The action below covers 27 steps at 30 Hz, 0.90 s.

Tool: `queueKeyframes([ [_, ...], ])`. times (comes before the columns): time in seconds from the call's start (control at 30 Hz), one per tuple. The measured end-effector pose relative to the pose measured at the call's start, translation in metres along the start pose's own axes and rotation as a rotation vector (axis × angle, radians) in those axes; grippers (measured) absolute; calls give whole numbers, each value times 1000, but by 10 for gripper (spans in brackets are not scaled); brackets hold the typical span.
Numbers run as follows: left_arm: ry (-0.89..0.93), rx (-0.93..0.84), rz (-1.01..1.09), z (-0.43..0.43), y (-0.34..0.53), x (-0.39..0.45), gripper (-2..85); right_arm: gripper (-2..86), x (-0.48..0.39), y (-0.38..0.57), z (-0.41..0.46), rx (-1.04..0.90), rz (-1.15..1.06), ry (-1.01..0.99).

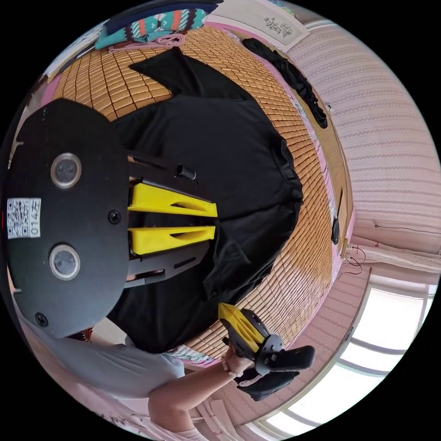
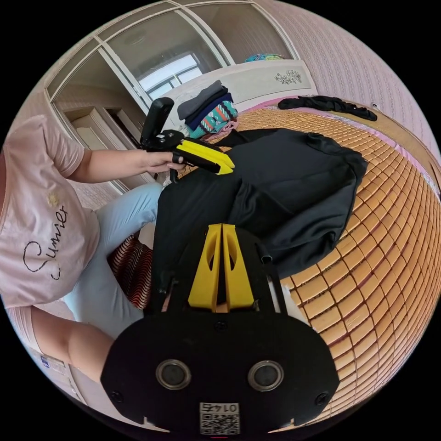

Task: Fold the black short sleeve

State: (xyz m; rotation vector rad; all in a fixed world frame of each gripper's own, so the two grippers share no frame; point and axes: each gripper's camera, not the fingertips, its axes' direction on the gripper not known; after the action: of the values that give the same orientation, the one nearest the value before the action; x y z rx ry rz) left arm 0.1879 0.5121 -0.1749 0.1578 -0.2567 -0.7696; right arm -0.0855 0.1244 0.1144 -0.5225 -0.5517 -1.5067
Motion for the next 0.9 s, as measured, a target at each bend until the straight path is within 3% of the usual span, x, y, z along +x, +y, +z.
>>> queueKeyframes([
  [0.2,37,-110,96,21,-7,16,52,-8,3,6,37,-221,-46,-49],
  [0.33,53,-151,162,20,-3,24,50,-3,9,10,22,-128,-46,-43],
  [0.43,33,-159,149,18,-4,19,50,33,7,8,4,24,-40,85],
  [0.47,32,-140,116,14,-6,15,49,70,5,6,9,13,-51,120],
  [0.57,21,-87,83,9,-10,9,51,75,12,3,42,-189,-34,165],
  [0.7,7,-145,93,22,-14,8,56,16,21,13,28,-144,-24,149],
  [0.9,37,-143,94,25,-9,5,52,19,40,34,13,-101,-6,87],
])
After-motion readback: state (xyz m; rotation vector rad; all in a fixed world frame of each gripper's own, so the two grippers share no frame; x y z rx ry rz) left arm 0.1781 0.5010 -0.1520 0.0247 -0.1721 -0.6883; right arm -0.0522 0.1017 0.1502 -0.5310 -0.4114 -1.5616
